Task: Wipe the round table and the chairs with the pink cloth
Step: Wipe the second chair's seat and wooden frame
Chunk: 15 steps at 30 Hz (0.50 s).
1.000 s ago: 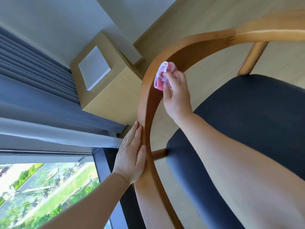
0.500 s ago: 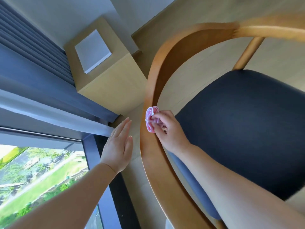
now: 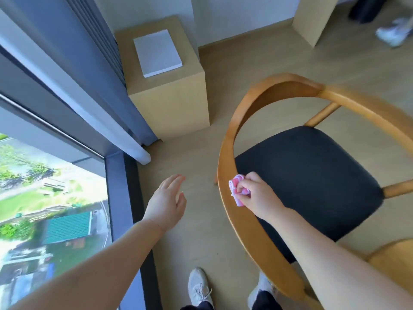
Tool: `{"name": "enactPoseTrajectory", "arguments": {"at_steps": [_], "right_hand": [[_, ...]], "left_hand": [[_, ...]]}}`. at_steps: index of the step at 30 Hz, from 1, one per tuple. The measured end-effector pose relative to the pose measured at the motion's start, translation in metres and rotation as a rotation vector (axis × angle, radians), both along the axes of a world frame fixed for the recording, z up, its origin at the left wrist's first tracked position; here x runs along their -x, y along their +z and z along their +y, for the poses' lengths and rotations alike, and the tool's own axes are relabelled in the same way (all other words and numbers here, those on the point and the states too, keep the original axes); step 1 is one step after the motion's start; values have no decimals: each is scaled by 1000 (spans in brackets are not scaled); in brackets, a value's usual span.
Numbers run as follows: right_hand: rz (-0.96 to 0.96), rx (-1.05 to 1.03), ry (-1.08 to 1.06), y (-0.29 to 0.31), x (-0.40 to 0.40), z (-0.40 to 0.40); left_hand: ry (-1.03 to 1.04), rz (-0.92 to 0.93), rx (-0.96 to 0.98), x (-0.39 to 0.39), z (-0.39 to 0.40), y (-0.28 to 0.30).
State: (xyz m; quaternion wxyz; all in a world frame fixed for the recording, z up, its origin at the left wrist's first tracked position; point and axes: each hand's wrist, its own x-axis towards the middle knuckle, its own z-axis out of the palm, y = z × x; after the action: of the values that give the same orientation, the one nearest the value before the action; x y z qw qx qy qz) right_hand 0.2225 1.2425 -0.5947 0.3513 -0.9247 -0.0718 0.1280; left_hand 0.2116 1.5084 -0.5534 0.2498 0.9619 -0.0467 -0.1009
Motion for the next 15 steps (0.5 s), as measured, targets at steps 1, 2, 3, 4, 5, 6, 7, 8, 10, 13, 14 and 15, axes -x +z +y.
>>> {"name": "enactPoseTrajectory", "arguments": {"at_steps": [1, 2, 3, 4, 5, 6, 7, 8, 10, 13, 14, 15], "right_hand": [[44, 39, 12, 6, 10, -2], [85, 83, 23, 11, 19, -4], [127, 117, 20, 17, 28, -6], [175, 133, -3, 22, 37, -9], [220, 135, -39, 27, 45, -11], [256, 125, -82, 34, 54, -13], [269, 121, -116, 42, 61, -13], [263, 118, -136, 52, 67, -12], [234, 87, -148, 74, 77, -5], [171, -48, -185, 109, 86, 13], [154, -98, -188, 120, 89, 19], [138, -144, -183, 129, 91, 25]], "left_hand": [[-2, 11, 15, 8, 4, 6], [-4, 20, 34, 16, 7, 12], [-8, 31, 55, 22, 10, 18], [-19, 43, 75, 28, 13, 24], [-35, 54, 94, 33, 15, 30], [-56, 63, 110, 37, 16, 37], [-78, 70, 124, 39, 17, 44], [-100, 76, 134, 41, 17, 51], [-148, 97, 150, 42, 14, 66], [-220, 141, 199, 42, 1, 91], [-247, 163, 218, 41, -5, 99], [-277, 190, 239, 41, -11, 105]]}}
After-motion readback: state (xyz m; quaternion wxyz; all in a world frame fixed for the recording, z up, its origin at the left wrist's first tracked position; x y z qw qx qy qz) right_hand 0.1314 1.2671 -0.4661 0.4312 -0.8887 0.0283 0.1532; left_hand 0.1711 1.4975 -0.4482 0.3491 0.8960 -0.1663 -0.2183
